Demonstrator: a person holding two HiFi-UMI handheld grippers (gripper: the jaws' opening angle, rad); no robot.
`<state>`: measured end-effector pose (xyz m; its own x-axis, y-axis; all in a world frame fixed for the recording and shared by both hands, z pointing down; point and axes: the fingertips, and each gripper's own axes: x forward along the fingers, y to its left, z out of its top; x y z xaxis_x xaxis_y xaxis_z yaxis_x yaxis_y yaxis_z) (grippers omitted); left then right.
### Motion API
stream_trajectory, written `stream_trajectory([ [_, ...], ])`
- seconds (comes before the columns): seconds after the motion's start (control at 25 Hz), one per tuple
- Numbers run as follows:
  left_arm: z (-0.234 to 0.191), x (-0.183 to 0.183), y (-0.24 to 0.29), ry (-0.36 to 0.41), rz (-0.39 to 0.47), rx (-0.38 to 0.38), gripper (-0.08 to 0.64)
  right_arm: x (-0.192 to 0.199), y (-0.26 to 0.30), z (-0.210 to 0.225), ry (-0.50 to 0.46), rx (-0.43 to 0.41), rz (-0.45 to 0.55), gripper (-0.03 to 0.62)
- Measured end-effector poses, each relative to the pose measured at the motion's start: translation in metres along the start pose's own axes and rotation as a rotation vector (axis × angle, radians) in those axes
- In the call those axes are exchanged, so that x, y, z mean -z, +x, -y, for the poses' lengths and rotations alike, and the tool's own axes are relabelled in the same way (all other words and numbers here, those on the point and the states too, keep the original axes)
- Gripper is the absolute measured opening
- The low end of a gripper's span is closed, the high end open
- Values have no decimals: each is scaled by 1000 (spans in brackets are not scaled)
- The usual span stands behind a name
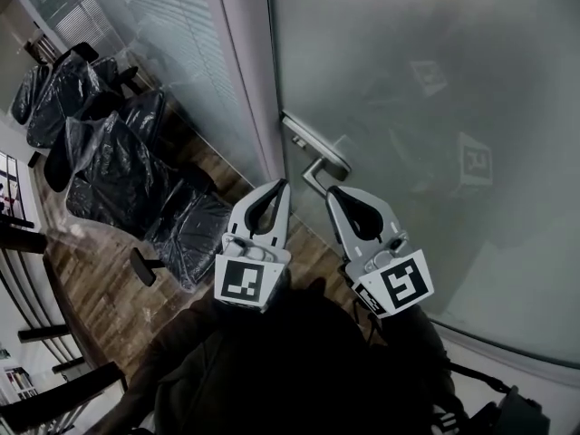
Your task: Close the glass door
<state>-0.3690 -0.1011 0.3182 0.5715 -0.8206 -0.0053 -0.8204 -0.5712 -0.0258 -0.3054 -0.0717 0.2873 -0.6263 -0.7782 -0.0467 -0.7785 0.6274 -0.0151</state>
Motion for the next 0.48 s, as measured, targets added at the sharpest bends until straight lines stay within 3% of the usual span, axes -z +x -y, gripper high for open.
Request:
stream_trajectory([
  [0.48,17,3,5,20,5,56,-3,9,-11,0,25,69,2,2],
])
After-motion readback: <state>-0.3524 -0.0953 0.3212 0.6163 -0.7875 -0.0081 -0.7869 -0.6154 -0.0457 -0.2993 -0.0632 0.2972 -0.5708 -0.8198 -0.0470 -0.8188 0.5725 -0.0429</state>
